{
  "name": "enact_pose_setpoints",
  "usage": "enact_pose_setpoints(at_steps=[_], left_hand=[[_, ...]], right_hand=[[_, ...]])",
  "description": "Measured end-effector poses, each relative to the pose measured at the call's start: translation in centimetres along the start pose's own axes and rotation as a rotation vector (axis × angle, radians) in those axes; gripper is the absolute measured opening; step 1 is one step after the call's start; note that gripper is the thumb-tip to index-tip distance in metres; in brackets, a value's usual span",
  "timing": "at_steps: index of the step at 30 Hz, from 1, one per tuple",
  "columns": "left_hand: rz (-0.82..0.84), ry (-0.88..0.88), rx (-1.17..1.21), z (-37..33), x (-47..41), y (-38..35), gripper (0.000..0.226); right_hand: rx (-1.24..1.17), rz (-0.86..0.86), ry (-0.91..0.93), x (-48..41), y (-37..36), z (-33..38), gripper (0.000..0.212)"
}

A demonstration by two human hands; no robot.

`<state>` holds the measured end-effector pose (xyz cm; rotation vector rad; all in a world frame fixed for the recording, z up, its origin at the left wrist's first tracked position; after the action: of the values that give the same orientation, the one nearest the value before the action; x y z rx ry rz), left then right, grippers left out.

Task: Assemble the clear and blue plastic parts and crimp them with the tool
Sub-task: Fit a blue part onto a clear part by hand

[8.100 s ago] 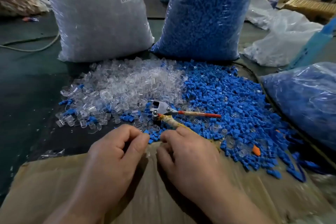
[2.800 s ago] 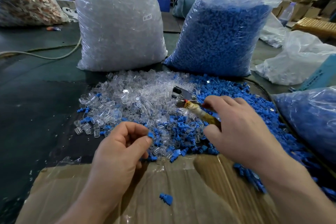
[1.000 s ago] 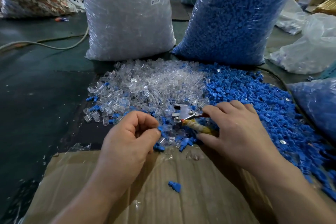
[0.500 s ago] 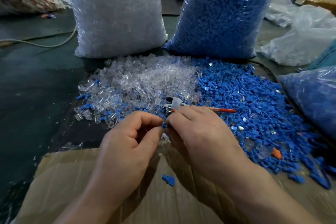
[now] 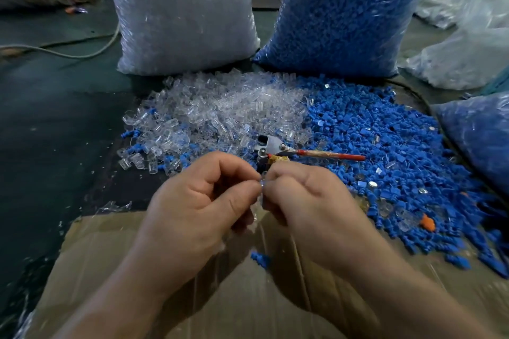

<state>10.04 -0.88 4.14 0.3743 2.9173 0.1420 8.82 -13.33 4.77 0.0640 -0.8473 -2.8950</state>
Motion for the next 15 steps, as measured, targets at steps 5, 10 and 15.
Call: enact_pose_setpoints(at_steps=[5, 10, 15], left_hand=[[0.034, -0.152, -0.315, -2.5, 0.3, 1.4, 0.017], [0.425, 0.219, -0.618, 2.3, 0.8, 1.1, 0.015], [0.523, 0.142, -0.739, 2.6, 1.3, -0.8, 0.016]], right_hand=[[0.157, 0.24, -0.026, 0.8, -0.3, -0.1, 0.032], [0.782, 0.349, 0.147, 2.0, -2.2, 0.3, 0.039], [0.748, 0.331, 0.243, 1.4, -3.9, 0.9, 0.006]])
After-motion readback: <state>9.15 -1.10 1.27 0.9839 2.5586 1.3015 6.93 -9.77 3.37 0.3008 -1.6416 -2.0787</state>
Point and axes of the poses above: each hand's wrist, its own x-axis away from the middle knuckle, its own y-axis out of the back of the hand, z = x × y, the point moved 10 cm from there along -x, towards the middle knuckle
